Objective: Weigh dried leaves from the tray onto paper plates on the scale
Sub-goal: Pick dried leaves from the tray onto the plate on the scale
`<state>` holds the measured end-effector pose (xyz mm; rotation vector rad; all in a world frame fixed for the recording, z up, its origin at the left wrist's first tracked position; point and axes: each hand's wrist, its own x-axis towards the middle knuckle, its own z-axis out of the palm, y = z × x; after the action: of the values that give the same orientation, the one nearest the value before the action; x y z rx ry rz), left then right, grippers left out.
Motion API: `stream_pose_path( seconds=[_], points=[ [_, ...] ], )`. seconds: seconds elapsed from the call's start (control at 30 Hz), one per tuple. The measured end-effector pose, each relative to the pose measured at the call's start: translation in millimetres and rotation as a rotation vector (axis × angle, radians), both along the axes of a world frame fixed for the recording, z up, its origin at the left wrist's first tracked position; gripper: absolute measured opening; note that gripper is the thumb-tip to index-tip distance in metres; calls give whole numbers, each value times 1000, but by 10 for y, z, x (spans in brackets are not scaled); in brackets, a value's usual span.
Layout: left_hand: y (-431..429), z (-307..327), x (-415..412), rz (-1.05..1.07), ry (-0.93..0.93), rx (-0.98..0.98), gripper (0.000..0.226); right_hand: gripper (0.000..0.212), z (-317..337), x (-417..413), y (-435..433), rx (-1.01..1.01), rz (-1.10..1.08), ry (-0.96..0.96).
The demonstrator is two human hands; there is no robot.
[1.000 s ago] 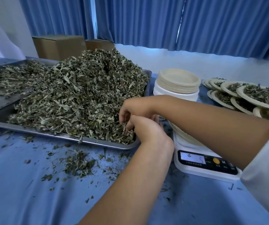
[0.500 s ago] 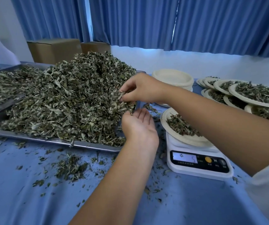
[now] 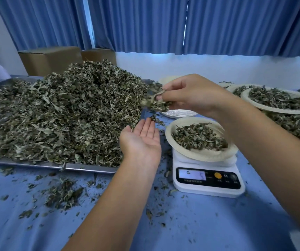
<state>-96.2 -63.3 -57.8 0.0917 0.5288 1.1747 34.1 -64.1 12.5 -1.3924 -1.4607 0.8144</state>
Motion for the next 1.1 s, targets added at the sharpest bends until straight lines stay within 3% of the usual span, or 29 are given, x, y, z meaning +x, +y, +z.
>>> stream_pose_path(
  seconds=[0.2,0.33,0.5,0.6,1.1],
  points=[
    [-20,-37,45,-28,57,20,52,10,-25,484,-414,-58,-167,-248],
    [-4,-49,59,-31,79,40,50,11,-74,616,-490,-153,-194,-568],
    [1,-81,74,-42,80,76,50,14,-145,585,-522,-297,-83,-755],
    [-11,-87,85,-46,90,86,50,16,-120,567,-520,-232,-96,-876],
    [-20,-100,83,-48,114,100,50,23,86,627,-585,44,-253,-690]
  ],
)
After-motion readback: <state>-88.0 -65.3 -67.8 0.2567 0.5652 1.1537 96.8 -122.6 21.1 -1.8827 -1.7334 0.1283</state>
